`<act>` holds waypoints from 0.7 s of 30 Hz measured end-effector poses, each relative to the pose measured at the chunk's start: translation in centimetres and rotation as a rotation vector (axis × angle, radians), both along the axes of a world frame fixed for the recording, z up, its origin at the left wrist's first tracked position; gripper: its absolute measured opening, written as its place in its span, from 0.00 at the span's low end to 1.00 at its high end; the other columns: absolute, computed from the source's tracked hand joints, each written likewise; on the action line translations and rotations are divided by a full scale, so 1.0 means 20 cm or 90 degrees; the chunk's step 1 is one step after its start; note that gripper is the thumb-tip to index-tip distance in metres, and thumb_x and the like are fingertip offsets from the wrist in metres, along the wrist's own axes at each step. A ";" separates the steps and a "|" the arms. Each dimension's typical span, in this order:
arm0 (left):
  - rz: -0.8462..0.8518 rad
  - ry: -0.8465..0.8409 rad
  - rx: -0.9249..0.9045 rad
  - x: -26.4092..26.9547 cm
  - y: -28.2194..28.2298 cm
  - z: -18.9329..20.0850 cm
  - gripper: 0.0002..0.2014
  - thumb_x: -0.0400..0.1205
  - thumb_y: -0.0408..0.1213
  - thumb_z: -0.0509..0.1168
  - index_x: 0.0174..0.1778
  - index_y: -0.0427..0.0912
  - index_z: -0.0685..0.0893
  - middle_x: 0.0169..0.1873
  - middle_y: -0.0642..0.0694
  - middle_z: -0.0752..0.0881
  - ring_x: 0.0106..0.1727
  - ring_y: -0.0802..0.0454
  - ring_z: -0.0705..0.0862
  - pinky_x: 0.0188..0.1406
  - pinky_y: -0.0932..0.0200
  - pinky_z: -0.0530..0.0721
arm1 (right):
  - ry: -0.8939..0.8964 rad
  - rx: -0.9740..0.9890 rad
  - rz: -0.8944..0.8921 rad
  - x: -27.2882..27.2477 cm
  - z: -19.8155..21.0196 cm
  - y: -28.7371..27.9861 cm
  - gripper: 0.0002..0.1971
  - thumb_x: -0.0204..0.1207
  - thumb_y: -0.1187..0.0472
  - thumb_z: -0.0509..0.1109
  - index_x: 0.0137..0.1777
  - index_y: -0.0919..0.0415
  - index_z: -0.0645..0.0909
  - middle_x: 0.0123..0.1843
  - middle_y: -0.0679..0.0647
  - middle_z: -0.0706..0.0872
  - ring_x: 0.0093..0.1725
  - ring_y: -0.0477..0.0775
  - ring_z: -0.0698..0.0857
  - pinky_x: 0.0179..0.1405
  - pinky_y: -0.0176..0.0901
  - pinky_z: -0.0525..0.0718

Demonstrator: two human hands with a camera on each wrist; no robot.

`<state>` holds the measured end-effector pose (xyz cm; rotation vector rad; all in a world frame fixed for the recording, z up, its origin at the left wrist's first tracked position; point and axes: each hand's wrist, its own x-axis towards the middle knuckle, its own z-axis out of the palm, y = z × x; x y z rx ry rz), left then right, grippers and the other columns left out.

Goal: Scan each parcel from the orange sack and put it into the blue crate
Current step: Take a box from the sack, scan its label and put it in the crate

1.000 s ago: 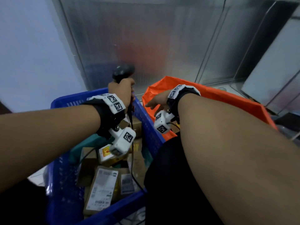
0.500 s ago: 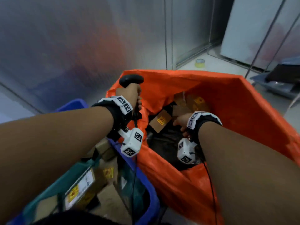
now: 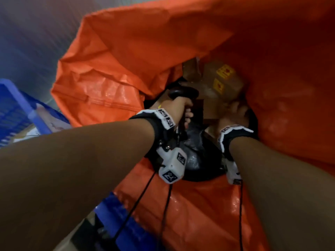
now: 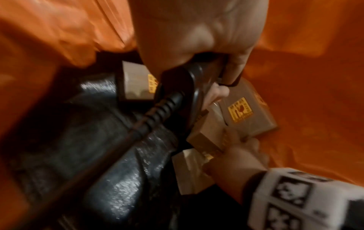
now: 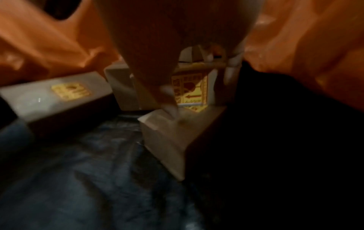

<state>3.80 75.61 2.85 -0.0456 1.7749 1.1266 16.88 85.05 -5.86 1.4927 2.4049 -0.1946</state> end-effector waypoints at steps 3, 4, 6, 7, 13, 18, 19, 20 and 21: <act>0.036 0.038 0.021 0.03 0.09 -0.02 0.13 0.80 0.33 0.67 0.30 0.38 0.76 0.28 0.39 0.80 0.20 0.50 0.71 0.24 0.65 0.69 | -0.011 0.047 0.077 0.02 -0.01 0.06 0.36 0.79 0.50 0.69 0.84 0.56 0.60 0.80 0.67 0.62 0.78 0.69 0.64 0.75 0.58 0.68; 0.042 0.052 0.021 0.04 0.10 -0.03 0.12 0.80 0.33 0.67 0.30 0.37 0.77 0.28 0.39 0.80 0.19 0.50 0.71 0.24 0.65 0.70 | -0.027 0.054 0.086 0.01 0.00 0.08 0.37 0.79 0.48 0.69 0.84 0.55 0.58 0.81 0.68 0.61 0.79 0.69 0.63 0.75 0.59 0.68; 0.037 0.069 0.007 0.04 0.08 -0.05 0.12 0.79 0.33 0.68 0.30 0.37 0.77 0.27 0.39 0.81 0.18 0.50 0.72 0.23 0.65 0.70 | -0.069 0.058 0.075 -0.01 -0.01 0.07 0.39 0.80 0.46 0.67 0.85 0.55 0.53 0.84 0.69 0.56 0.82 0.72 0.58 0.78 0.66 0.64; 0.037 0.075 0.000 0.04 0.07 -0.06 0.12 0.79 0.33 0.68 0.30 0.37 0.77 0.27 0.39 0.81 0.17 0.50 0.72 0.22 0.65 0.70 | -0.079 0.056 0.067 -0.02 -0.03 0.05 0.38 0.82 0.48 0.65 0.86 0.56 0.51 0.85 0.70 0.55 0.83 0.73 0.56 0.78 0.69 0.63; 0.079 0.097 -0.001 -0.03 0.03 0.00 0.08 0.79 0.34 0.69 0.39 0.33 0.85 0.25 0.40 0.84 0.17 0.49 0.74 0.22 0.64 0.74 | -0.181 0.068 0.145 -0.05 0.01 0.05 0.38 0.81 0.49 0.65 0.86 0.54 0.52 0.81 0.66 0.62 0.78 0.71 0.64 0.71 0.73 0.70; 0.086 0.151 0.022 -0.04 -0.10 0.08 0.09 0.78 0.34 0.71 0.36 0.31 0.84 0.17 0.43 0.82 0.13 0.50 0.75 0.18 0.65 0.75 | -0.110 0.035 0.224 -0.07 0.01 -0.12 0.38 0.71 0.48 0.73 0.80 0.53 0.63 0.76 0.63 0.69 0.76 0.68 0.66 0.68 0.78 0.71; 0.098 0.181 0.020 -0.07 -0.15 0.12 0.10 0.78 0.35 0.71 0.35 0.32 0.84 0.17 0.43 0.81 0.11 0.50 0.73 0.16 0.66 0.73 | -0.016 0.026 0.203 -0.10 0.00 -0.20 0.38 0.65 0.50 0.77 0.74 0.56 0.66 0.71 0.62 0.74 0.71 0.68 0.71 0.65 0.72 0.75; 0.106 0.207 0.023 -0.10 -0.18 0.16 0.11 0.78 0.35 0.71 0.35 0.32 0.83 0.19 0.42 0.81 0.10 0.51 0.72 0.15 0.67 0.72 | 0.065 0.015 0.150 -0.11 0.02 -0.28 0.39 0.61 0.49 0.79 0.71 0.55 0.68 0.67 0.61 0.76 0.67 0.67 0.74 0.62 0.68 0.77; 0.109 0.224 0.031 -0.13 -0.20 0.21 0.10 0.78 0.35 0.71 0.34 0.33 0.83 0.20 0.42 0.80 0.10 0.51 0.71 0.15 0.67 0.72 | 0.143 0.005 0.088 -0.14 0.04 -0.34 0.39 0.60 0.45 0.80 0.68 0.54 0.67 0.65 0.60 0.76 0.65 0.67 0.74 0.61 0.66 0.78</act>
